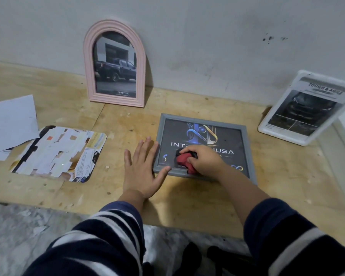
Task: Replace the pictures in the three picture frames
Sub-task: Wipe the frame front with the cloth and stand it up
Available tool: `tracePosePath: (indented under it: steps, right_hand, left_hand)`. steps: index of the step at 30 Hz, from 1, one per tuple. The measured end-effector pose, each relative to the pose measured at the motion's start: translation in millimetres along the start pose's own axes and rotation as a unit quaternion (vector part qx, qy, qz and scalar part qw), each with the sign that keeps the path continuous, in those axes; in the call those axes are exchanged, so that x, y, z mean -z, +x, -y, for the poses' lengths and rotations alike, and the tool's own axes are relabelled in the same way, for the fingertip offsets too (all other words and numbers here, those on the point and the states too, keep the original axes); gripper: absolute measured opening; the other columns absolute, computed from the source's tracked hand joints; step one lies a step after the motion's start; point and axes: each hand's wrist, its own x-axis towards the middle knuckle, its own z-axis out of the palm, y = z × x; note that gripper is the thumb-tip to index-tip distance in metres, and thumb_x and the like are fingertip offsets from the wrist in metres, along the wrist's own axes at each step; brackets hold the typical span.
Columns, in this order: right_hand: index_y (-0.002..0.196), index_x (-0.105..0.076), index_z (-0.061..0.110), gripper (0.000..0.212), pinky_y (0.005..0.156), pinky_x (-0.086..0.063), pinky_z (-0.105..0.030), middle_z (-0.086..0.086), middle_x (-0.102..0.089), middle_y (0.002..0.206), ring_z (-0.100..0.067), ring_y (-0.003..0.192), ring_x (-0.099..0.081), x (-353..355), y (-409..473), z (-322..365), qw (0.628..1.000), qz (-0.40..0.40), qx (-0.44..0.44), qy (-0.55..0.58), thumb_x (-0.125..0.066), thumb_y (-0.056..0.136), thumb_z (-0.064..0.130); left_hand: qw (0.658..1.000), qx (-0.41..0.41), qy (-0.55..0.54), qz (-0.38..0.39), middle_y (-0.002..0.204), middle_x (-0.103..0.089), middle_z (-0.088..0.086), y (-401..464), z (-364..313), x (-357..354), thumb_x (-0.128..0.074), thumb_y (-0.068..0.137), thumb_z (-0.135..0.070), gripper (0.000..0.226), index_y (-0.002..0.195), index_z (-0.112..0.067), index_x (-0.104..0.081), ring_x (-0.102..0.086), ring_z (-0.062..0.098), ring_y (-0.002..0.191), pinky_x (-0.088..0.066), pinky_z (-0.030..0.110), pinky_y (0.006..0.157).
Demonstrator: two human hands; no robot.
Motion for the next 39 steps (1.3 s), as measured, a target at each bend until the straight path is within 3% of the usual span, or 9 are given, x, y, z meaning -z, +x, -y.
tracePosePath:
  steps: [3, 9, 15, 21, 26, 32, 35, 39]
  right_hand:
    - [0.121, -0.064, 0.028, 0.033, 0.096, -0.041, -0.030, 0.001, -0.060, 0.127, -0.021, 0.119, -0.053, 16, 18, -11, 0.997, -0.072, -0.023, -0.015, -0.059, 0.090, 0.016]
    - [0.113, -0.067, 0.026, 0.023, 0.080, -0.047, -0.032, -0.005, -0.064, 0.115, -0.027, 0.103, -0.060, 36, 76, -4, 0.983, -0.175, -0.036, -0.040, -0.055, 0.094, 0.023]
    - [0.122, -0.065, 0.026, 0.030, 0.081, -0.046, -0.036, -0.008, -0.059, 0.118, -0.031, 0.111, -0.054, 4, 81, -4, 0.972, -0.151, -0.072, -0.164, -0.044, 0.101, 0.026]
    - [0.114, -0.070, 0.029, 0.026, 0.077, -0.046, -0.031, -0.004, -0.067, 0.109, -0.027, 0.102, -0.061, -2, 48, -6, 0.984, -0.106, -0.039, -0.136, -0.052, 0.094, 0.031]
    - [0.120, -0.067, 0.031, 0.029, 0.083, -0.040, -0.031, -0.002, -0.062, 0.115, -0.024, 0.107, -0.056, -17, 17, -10, 0.984, -0.103, -0.035, -0.142, -0.053, 0.094, 0.036]
    - [0.118, -0.067, 0.028, 0.028, 0.086, -0.040, -0.029, 0.000, -0.062, 0.117, -0.024, 0.108, -0.055, -27, -8, -13, 0.983, -0.111, -0.012, -0.148, -0.051, 0.095, 0.031]
    - [0.117, -0.067, 0.025, 0.027, 0.084, -0.043, -0.031, -0.001, -0.064, 0.117, -0.024, 0.107, -0.057, -15, -12, -11, 0.992, -0.053, -0.029, -0.115, -0.050, 0.096, 0.027]
    - [0.114, -0.065, 0.018, 0.022, 0.082, -0.040, -0.027, -0.004, -0.065, 0.115, -0.024, 0.109, -0.058, 15, -16, -22, 0.995, -0.023, -0.081, 0.045, -0.051, 0.098, 0.019]
  left_hand:
    - [0.999, -0.047, 0.014, 0.005, 0.162, -0.009, -0.004, -1, 0, -3, -0.030, 0.083, -0.076, 0.086, 0.152, -0.025, -0.021, -0.007, 0.016, 0.149, -0.003, 0.057, 0.117]
    - [0.997, -0.020, 0.054, 0.058, 0.161, 0.008, -0.009, 5, 3, -6, -0.016, 0.076, -0.086, 0.103, 0.155, -0.021, -0.002, 0.009, 0.007, 0.148, 0.004, 0.054, 0.118]
    - [0.995, -0.007, 0.059, 0.078, 0.160, 0.009, -0.014, 7, 3, -4, -0.016, 0.076, -0.086, 0.101, 0.155, -0.026, 0.000, 0.013, 0.005, 0.146, 0.009, 0.053, 0.117]
    - [0.995, -0.001, 0.062, 0.077, 0.161, 0.007, -0.013, 7, 2, -3, -0.014, 0.074, -0.087, 0.102, 0.155, -0.026, -0.002, 0.010, 0.007, 0.148, 0.006, 0.054, 0.117]
    - [0.997, -0.004, 0.045, 0.061, 0.161, -0.002, -0.011, 6, 1, -4, -0.019, 0.073, -0.087, 0.104, 0.155, -0.024, -0.011, 0.002, 0.010, 0.149, 0.001, 0.055, 0.117]
    - [0.998, -0.006, 0.045, 0.052, 0.161, 0.000, -0.012, 5, 2, -4, -0.020, 0.073, -0.087, 0.103, 0.155, -0.025, -0.010, 0.003, 0.013, 0.149, 0.001, 0.056, 0.117]
    - [0.997, -0.009, 0.048, 0.053, 0.161, 0.001, -0.012, 5, 1, -4, -0.019, 0.074, -0.086, 0.102, 0.155, -0.025, -0.009, 0.004, 0.013, 0.149, 0.001, 0.056, 0.117]
    - [0.996, -0.019, 0.074, 0.039, 0.162, 0.002, -0.010, 1, 0, -2, -0.022, 0.078, -0.081, 0.097, 0.155, -0.023, -0.013, 0.005, 0.013, 0.149, 0.004, 0.061, 0.114]
